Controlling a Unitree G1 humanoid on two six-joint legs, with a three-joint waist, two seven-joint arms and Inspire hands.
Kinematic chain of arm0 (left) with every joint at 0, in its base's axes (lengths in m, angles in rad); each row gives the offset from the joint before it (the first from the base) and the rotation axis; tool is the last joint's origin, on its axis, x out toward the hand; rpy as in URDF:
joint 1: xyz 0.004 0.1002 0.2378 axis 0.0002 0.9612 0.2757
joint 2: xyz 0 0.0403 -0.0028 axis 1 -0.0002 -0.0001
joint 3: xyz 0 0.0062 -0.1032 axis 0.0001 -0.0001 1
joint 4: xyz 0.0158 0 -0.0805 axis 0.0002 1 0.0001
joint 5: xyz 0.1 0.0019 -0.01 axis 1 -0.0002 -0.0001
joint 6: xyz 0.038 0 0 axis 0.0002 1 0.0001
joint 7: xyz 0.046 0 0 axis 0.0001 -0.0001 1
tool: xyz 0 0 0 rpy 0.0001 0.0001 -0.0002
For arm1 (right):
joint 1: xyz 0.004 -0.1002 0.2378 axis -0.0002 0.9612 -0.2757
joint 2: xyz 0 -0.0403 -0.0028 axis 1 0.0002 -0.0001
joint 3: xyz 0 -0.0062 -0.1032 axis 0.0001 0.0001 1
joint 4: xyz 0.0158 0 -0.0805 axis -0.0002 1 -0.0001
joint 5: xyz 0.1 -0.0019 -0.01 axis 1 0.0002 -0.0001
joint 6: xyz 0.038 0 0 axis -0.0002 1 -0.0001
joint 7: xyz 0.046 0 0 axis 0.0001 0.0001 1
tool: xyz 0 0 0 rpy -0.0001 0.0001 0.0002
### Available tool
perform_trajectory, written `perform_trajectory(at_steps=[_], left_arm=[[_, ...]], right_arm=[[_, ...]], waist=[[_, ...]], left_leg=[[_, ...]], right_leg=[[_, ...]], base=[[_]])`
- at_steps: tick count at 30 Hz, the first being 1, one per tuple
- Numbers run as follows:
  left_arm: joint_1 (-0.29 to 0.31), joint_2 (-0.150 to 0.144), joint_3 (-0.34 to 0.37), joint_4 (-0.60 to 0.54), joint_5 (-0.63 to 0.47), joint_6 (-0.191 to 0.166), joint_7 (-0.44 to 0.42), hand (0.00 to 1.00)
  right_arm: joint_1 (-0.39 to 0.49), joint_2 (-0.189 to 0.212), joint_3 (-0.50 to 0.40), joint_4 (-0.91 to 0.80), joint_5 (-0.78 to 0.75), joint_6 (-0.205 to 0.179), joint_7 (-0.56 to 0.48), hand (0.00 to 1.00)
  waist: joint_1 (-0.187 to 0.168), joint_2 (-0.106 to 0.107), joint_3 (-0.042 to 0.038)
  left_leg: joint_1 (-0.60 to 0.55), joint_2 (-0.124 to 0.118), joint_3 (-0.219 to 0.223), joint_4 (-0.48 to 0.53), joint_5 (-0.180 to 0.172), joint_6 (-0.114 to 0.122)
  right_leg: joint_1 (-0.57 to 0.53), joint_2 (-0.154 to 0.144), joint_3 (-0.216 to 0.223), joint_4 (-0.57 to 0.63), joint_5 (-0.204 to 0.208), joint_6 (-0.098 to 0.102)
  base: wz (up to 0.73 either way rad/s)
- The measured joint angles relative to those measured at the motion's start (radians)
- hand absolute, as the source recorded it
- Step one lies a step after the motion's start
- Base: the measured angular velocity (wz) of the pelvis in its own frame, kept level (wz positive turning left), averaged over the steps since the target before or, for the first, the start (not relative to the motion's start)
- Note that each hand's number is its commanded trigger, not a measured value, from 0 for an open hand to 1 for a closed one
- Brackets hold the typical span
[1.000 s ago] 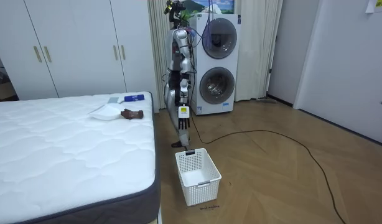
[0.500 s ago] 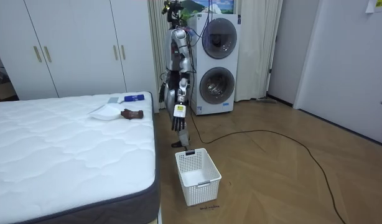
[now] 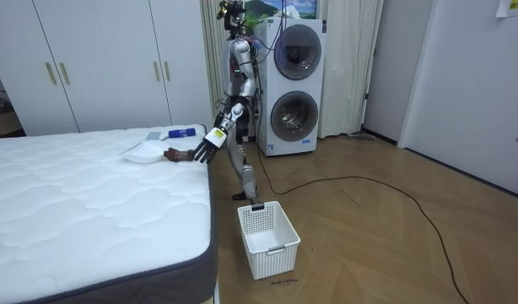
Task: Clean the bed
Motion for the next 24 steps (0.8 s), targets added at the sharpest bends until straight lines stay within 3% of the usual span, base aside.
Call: perform_trajectory(at_steps=[9,15,19,24], left_arm=[[-0.046,0.014,-0.140,-0.079,-0.012,-0.019,-0.009,0.00],[-0.092,0.015,-0.159,-0.077,-0.050,-0.019,-0.033,0.00],[-0.125,0.026,-0.168,-0.078,-0.050,-0.019,-0.033,0.00],[-0.189,0.047,-0.227,-0.074,-0.056,-0.019,-0.032,0.00]], right_arm=[[-0.003,-0.003,0.027,-0.001,0.026,-0.021,-0.001,0.00],[-0.005,-0.006,0.073,-0.002,0.025,-0.021,-0.002,0.00],[-0.008,-0.010,0.098,-0.035,0.017,-0.017,-0.003,0.00],[-0.092,-0.031,0.099,-0.030,0.007,-0.019,-0.004,0.00]], waist=[[-0.007,-0.002,0.0024],[-0.006,-0.014,0.0114],[-0.005,-0.015,0.0091],[-0.027,0.012,0.0155]], left_leg=[[-0.005,0.001,0.000,0.009,0.001,-0.001],[-0.020,0.000,-0.007,0.012,0.001,-0.001],[-0.055,-0.001,-0.010,0.022,0.001,-0.001],[-0.149,0.000,-0.021,0.073,0.003,-0.001]], right_leg=[[0.007,-0.003,-0.005,-0.015,0.000,0.000],[-0.002,-0.001,-0.005,-0.015,0.000,0.000],[-0.034,-0.002,-0.006,-0.010,0.003,-0.001],[-0.106,-0.002,-0.010,-0.010,0.020,-0.003]], base=[[0.00],[0.03],[0.02],[0.08]])
